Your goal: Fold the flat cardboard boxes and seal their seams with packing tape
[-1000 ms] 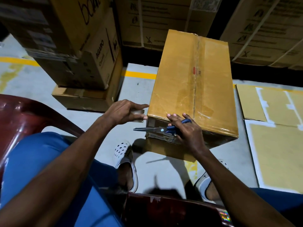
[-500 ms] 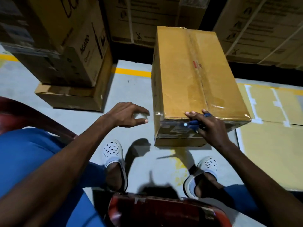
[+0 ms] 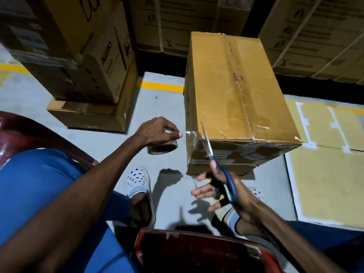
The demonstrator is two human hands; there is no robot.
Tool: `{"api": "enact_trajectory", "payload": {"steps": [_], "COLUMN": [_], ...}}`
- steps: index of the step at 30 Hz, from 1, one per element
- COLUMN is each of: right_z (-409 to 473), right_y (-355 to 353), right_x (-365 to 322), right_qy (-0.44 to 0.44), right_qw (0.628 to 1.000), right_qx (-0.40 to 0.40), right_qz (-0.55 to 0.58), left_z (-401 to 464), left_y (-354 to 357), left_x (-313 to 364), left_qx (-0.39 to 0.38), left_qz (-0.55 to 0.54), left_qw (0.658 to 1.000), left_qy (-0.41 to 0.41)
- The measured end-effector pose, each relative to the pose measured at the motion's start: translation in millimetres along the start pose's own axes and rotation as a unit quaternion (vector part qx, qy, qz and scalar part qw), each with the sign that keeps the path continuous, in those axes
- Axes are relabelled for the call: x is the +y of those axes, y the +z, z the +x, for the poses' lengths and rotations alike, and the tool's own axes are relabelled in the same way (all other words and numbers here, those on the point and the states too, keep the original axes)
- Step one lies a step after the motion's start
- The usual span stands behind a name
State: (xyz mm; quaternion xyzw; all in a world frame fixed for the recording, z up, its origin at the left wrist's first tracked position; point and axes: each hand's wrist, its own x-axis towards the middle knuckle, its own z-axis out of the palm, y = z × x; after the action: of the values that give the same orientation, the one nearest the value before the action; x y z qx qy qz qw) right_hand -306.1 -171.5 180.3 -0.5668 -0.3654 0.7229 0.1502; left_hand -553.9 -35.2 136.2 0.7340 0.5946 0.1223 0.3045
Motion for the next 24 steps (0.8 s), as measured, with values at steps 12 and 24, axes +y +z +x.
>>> {"api": "enact_trajectory", "payload": {"steps": [12, 24], "right_z": [-2.2, 38.0], "right_y": [21.2, 48.7], "right_x": [6.7, -1.5], "right_qy": [0.06, 0.014], "right_qw": [0.997, 0.999], "right_qx": [-0.05, 0.033], "right_qz": [0.024, -0.017], "left_z": [2.2, 2.4], "left_y": [-3.0, -3.6], "left_x": [2.3, 7.9], "left_qx": [-0.051, -0.11], "left_qz": [-0.05, -0.039], "left_qw": [0.996, 0.991], "left_qy": [-0.055, -0.068]}}
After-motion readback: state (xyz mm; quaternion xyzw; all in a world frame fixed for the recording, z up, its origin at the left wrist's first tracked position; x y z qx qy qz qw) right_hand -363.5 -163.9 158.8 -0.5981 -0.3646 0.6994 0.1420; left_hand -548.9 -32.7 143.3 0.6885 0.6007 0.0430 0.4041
